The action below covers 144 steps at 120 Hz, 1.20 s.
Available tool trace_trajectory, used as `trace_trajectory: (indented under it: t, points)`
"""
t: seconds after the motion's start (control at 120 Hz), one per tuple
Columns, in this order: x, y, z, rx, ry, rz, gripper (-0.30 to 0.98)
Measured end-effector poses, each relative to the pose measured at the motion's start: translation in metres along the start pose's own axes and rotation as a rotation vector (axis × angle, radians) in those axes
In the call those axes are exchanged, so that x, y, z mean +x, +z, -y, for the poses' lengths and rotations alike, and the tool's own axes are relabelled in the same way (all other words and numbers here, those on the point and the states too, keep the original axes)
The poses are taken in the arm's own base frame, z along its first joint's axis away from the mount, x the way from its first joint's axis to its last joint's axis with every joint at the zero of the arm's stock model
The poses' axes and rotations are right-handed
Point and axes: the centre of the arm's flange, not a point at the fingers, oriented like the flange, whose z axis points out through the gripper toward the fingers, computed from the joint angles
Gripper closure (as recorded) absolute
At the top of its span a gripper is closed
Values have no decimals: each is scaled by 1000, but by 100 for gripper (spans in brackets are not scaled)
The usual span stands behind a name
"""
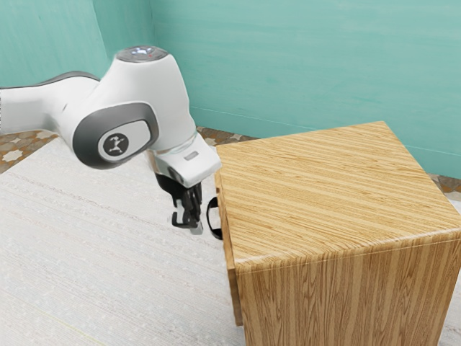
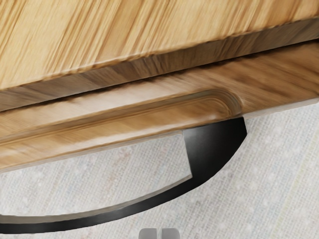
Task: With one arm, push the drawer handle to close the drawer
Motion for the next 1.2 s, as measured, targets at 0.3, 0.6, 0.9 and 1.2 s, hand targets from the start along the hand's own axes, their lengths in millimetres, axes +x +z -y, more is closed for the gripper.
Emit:
trace_trajectory:
  t: [0.3,0.6,0.9,1.2]
  points:
    - [18,0,-1,-3,6,-7,79]
    - [18,2,0,-3,-9,-7,79]
    - [12,-1,1,1,-27,-7,79]
    - [-11,-10,2,-5,-81,11,69]
